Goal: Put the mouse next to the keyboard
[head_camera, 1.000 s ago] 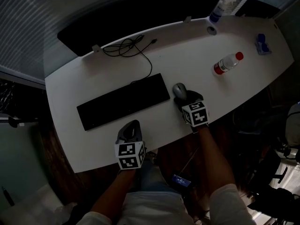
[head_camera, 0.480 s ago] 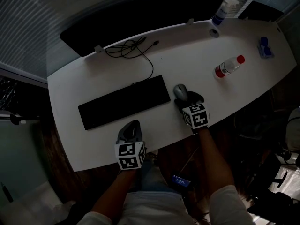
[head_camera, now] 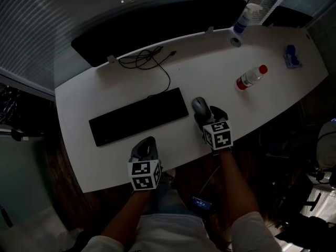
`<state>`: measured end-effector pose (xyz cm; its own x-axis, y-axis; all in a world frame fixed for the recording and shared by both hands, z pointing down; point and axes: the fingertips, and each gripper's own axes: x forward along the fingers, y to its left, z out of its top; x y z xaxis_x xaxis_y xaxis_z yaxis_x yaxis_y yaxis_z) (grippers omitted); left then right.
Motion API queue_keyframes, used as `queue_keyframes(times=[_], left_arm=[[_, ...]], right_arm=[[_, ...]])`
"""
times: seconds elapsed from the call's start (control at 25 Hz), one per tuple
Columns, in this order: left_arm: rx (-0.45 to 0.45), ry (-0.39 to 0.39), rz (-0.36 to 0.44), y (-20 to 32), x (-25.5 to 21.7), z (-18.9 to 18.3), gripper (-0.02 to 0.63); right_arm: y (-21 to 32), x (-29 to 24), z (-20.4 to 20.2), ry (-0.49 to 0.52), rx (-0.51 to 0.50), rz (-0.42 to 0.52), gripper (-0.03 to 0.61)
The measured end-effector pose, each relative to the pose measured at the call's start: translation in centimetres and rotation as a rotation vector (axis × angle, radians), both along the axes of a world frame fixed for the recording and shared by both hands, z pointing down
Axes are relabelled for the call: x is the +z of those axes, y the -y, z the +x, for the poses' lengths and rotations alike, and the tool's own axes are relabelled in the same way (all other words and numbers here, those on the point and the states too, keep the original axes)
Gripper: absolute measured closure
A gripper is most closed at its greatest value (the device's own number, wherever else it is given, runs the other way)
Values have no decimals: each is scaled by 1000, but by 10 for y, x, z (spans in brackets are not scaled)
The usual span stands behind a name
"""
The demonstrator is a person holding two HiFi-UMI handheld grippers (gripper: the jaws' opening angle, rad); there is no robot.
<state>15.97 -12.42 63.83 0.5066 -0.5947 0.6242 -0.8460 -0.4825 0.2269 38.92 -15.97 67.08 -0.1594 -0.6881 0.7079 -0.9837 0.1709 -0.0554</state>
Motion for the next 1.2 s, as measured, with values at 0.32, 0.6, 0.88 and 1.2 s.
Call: queue_keyframes(times=[0.32,0.6,0.88,1.2], left_arm=[[34,18,47,-11,-40,-43,609],[74,-7,91,-43,-101,-87,609],[35,-46,95,-63,-130,-133,609],[0,-52,117,-74,-131,-164,609]], right_arm=[[-27,-81,-40,-31,106,142,565],[-80,-152,-137,65,90,162,574],[-115,-190,-227,101,38,191,574],[-132,-182,-287,131,10,171,574]])
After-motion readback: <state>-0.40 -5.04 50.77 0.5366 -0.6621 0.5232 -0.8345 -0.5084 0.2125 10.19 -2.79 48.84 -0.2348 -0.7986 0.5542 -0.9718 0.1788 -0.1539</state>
